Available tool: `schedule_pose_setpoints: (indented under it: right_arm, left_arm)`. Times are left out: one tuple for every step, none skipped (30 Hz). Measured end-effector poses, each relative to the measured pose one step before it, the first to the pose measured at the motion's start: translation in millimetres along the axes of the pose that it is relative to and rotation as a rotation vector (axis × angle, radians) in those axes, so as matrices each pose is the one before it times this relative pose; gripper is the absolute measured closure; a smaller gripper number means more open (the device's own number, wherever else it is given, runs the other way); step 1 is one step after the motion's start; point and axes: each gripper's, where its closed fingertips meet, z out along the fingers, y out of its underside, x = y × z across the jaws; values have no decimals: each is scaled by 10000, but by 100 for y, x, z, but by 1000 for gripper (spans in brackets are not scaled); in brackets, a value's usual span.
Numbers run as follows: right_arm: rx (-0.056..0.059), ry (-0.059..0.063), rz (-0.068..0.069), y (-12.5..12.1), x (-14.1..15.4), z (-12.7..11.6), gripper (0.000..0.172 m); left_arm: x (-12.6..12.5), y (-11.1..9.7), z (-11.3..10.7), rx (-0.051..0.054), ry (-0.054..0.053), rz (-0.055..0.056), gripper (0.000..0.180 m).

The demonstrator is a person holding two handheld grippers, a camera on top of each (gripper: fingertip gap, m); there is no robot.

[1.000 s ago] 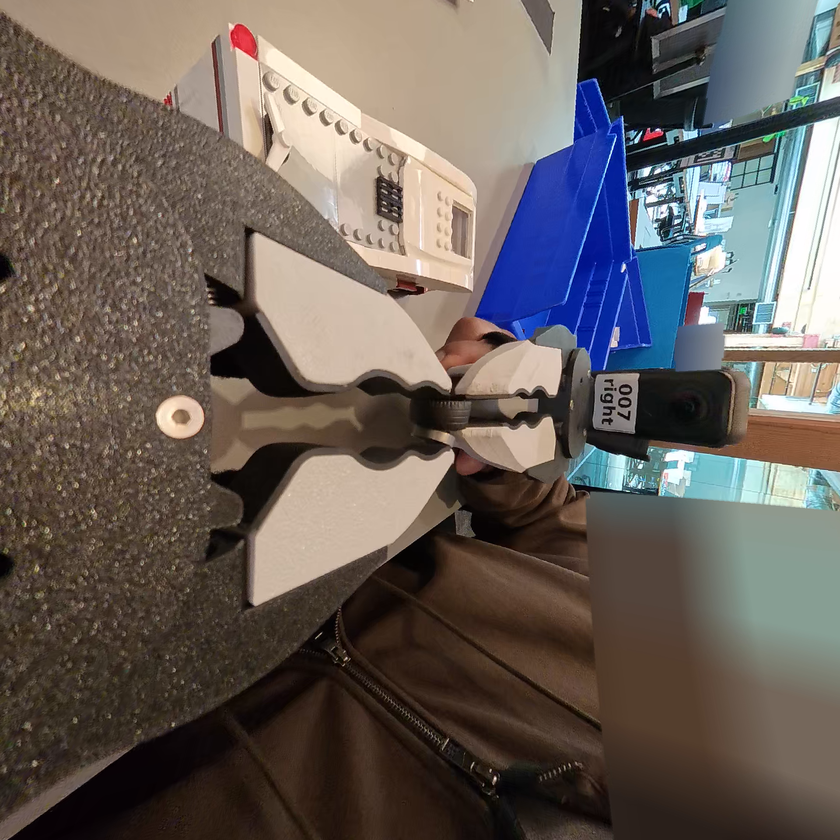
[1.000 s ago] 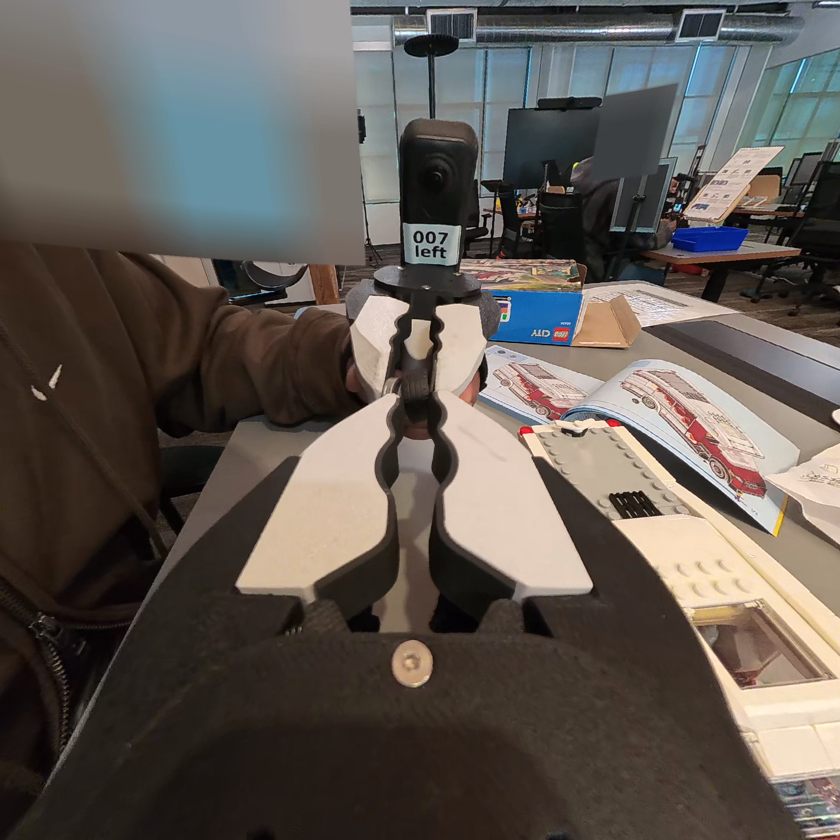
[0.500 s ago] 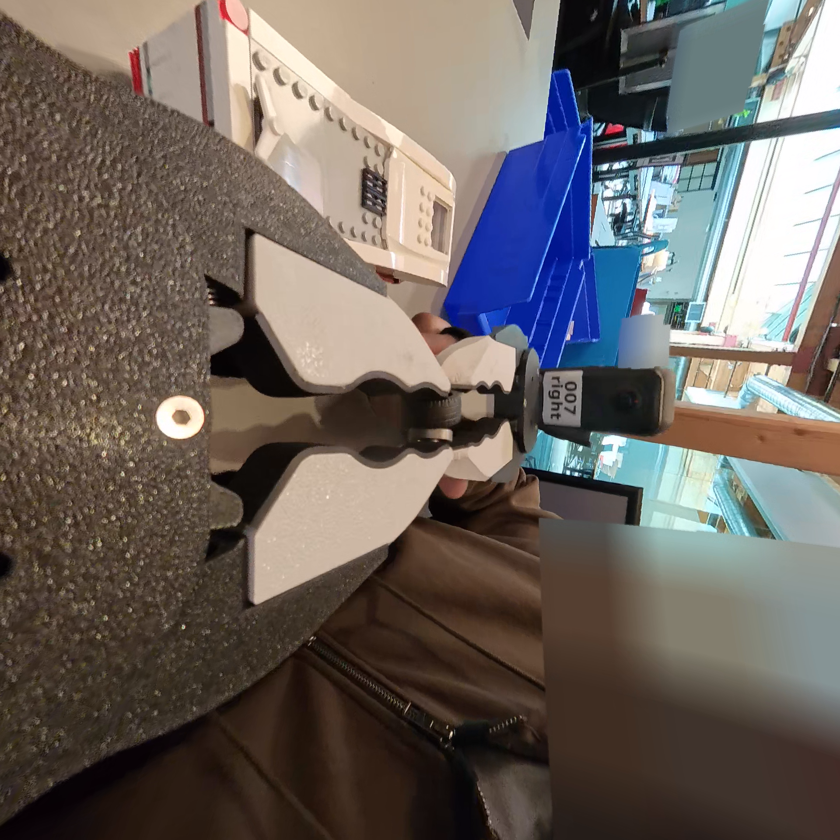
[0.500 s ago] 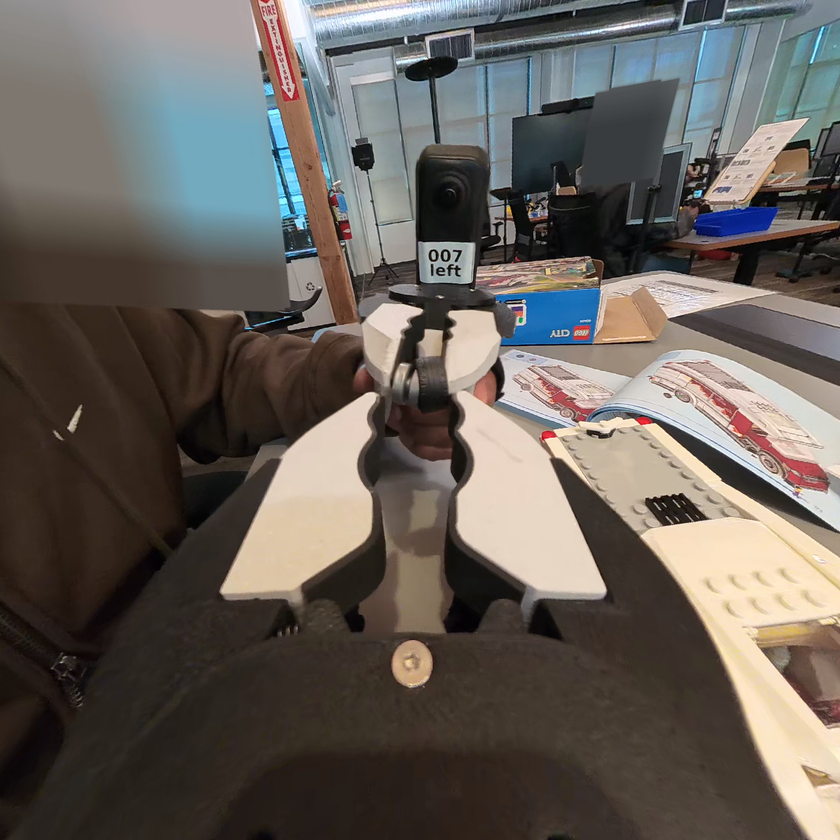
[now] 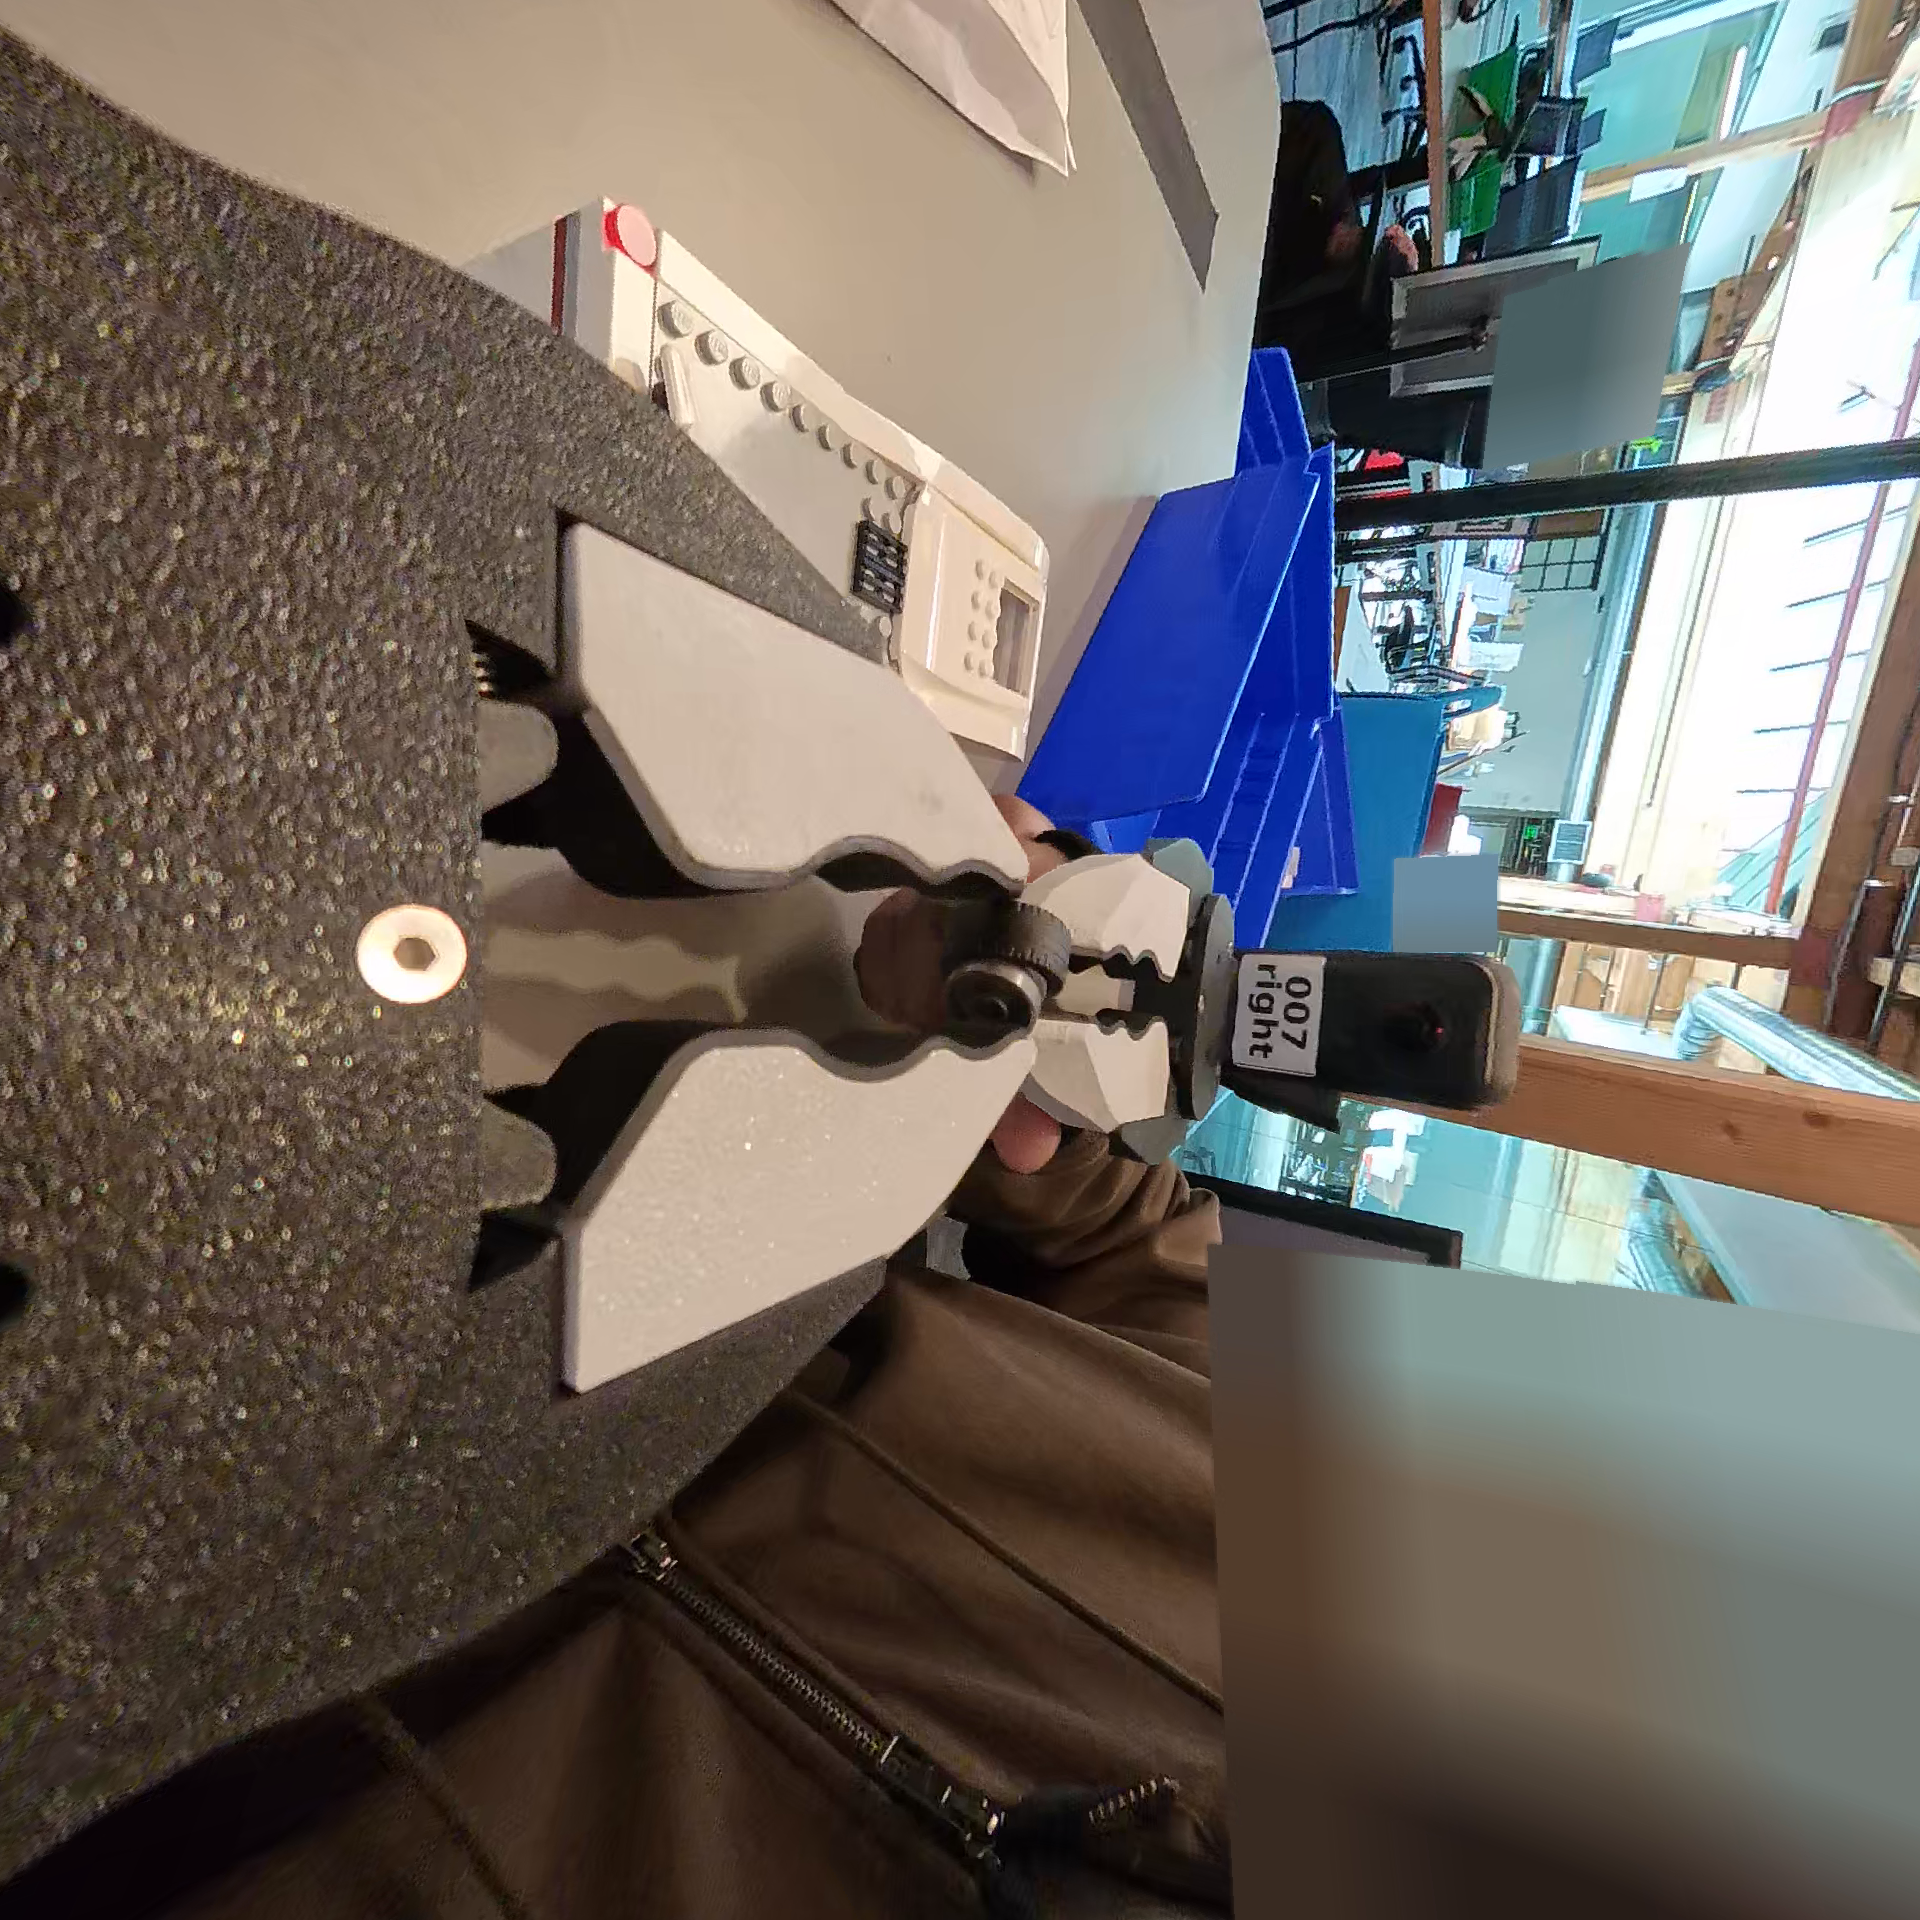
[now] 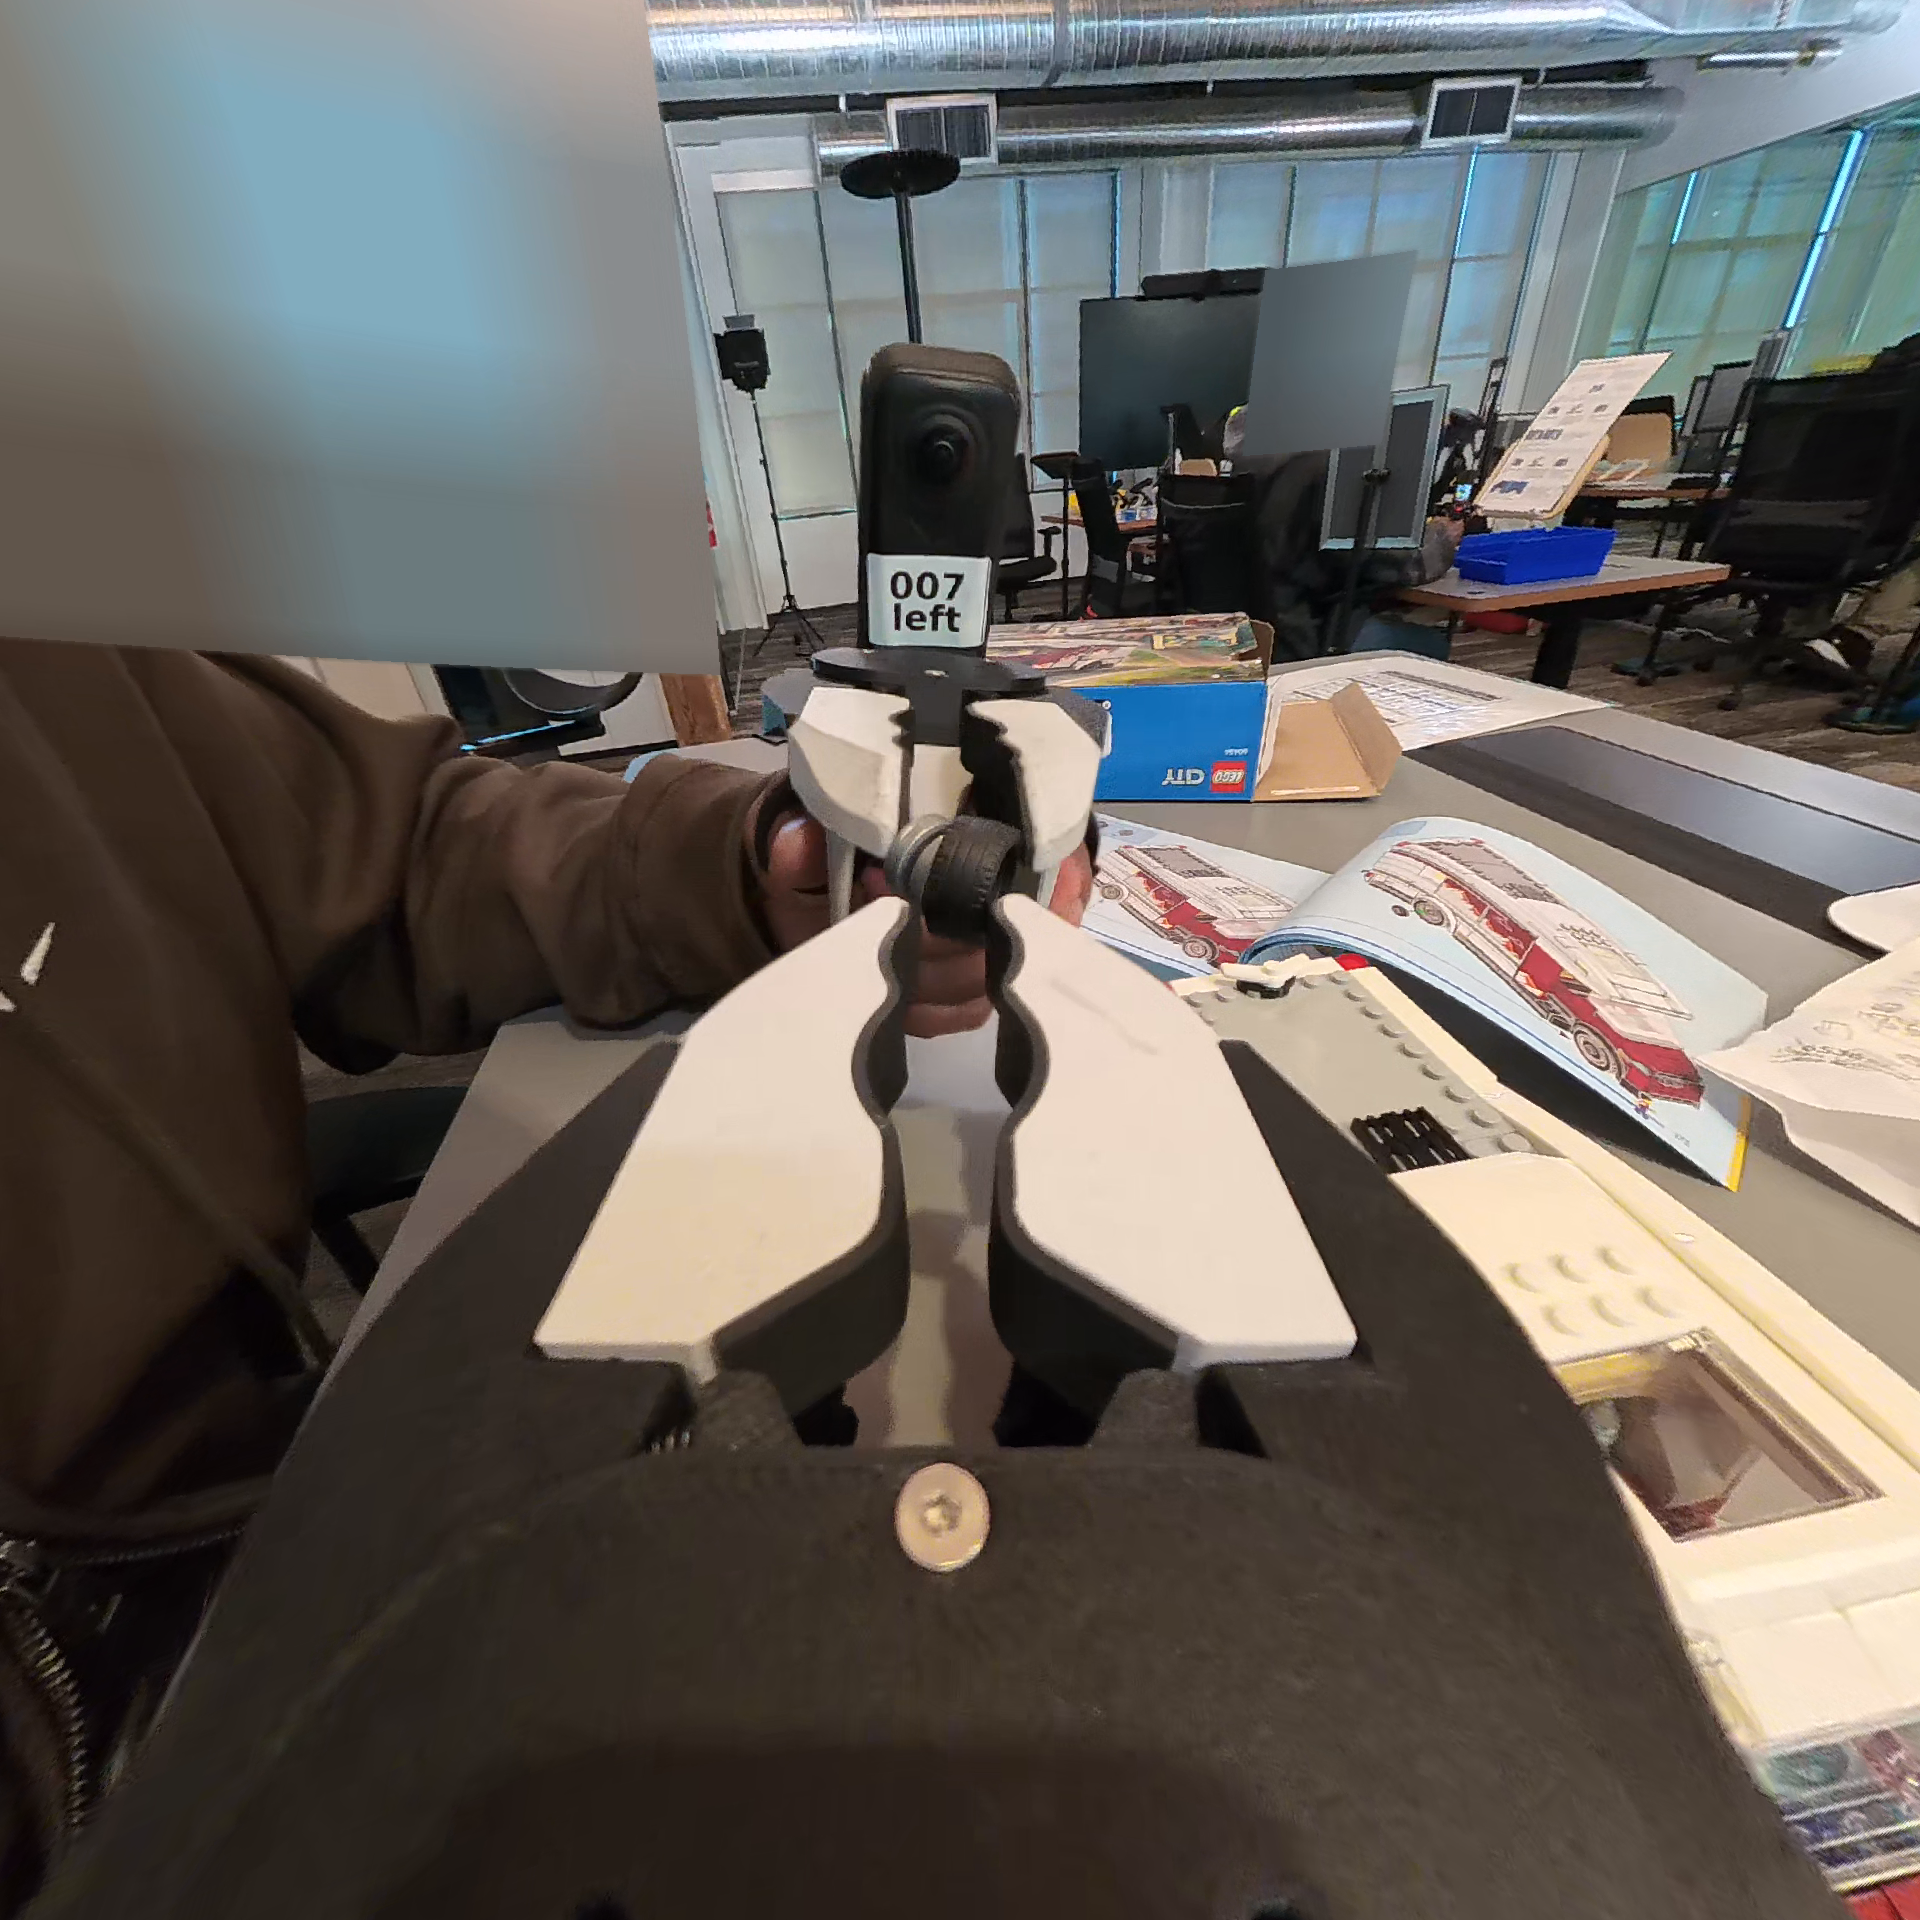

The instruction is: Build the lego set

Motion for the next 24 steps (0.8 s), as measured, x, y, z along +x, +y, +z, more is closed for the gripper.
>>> schedule_pose_setpoints:
  right_arm:
    - [-15, -10, 3, 41, -34, 18, 160]
    - [-16, -36, 33, 31, -55, 25, 159]
    - [0, -73, 92, 3, -74, 29, 158]
    - [30, -99, 134, -45, -83, -4, 156]
    - [58, -92, 151, -88, -56, -19, 156]
    - [67, -58, 152, -95, 7, -45, 156]
    - [43, -45, 129, -64, 29, -36, 157]
    - [23, -64, 86, -19, -28, -24, 157]
    - [2, -70, 47, -11, -75, -10, 157]
    - [-35, -50, 20, 38, -79, 29, 157]
    - [-61, -26, -11, 61, -73, 32, 157]
    - [-56, -15, -39, 58, -64, 26, 157]
    - [-32, -26, -29, 9, -55, -5, 157]
    - [-31, -30, 13, -3, -28, -11, 157]
    - [-42, -36, 30, 18, -24, 4, 158]
    - [-45, -44, 13, 37, -53, 4, 158]
    - [-33, -45, 2, 35, -70, 3, 158]
    - [-14, -33, 6, 21, -61, 8, 158]
    - [1, -38, 10, -10, -63, 14, 158]
    - [14, -43, 15, -19, -67, 10, 158]
    - [35, -42, 44, -40, -62, 2, 158]
    - [48, -55, 97, -38, -55, 14, 158]
    - [47, -63, 130, -26, -41, 12, 158]
    - [47, -54, 106, -24, -33, 11, 159]
  left_arm:
    - [1, 4, -1, 20, -1, -5, 158]
    - [5, 18, 14, 17, 25, -47, 158]
    - [10, 88, 27, -26, 46, -83, 158]
    - [59, 124, 34, -36, 99, -113, 158]
    - [151, 192, 71, -59, 168, -138, 157]
    - [61, 184, 104, -57, 102, -99, 157]
    - [40, 187, 124, -54, 53, -44, 157]
    - [51, 218, 127, -85, 47, -6, 157]
    - [63, 238, 122, -104, 42, 18, 157]
    - [88, 233, 123, -116, 62, 28, 157]
    - [101, 219, 119, -106, 64, 21, 157]
    - [83, 100, 81, -34, 53, 10, 157]
    - [56, 2, 18, 34, 49, -21, 157]
    - [44, -34, -7, 41, 50, -42, 157]
    - [27, -10, -6, 16, 41, -23, 157]
    - [60, 36, 13, -2, 46, 13, 157]
    - [80, 28, 32, 8, 48, 24, 157]
    - [61, 2, 21, 19, 30, 12, 157]
    - [81, -28, 20, 25, 49, 6, 157]
    - [86, -70, 9, 44, 42, 8, 156]
    - [53, -75, -1, 48, 18, 21, 156]
    - [64, -48, 9, 37, 26, 24, 156]
    - [48, -36, 8, 39, 20, 1, 156]
    - [43, -24, 5, 45, 34, -37, 156]
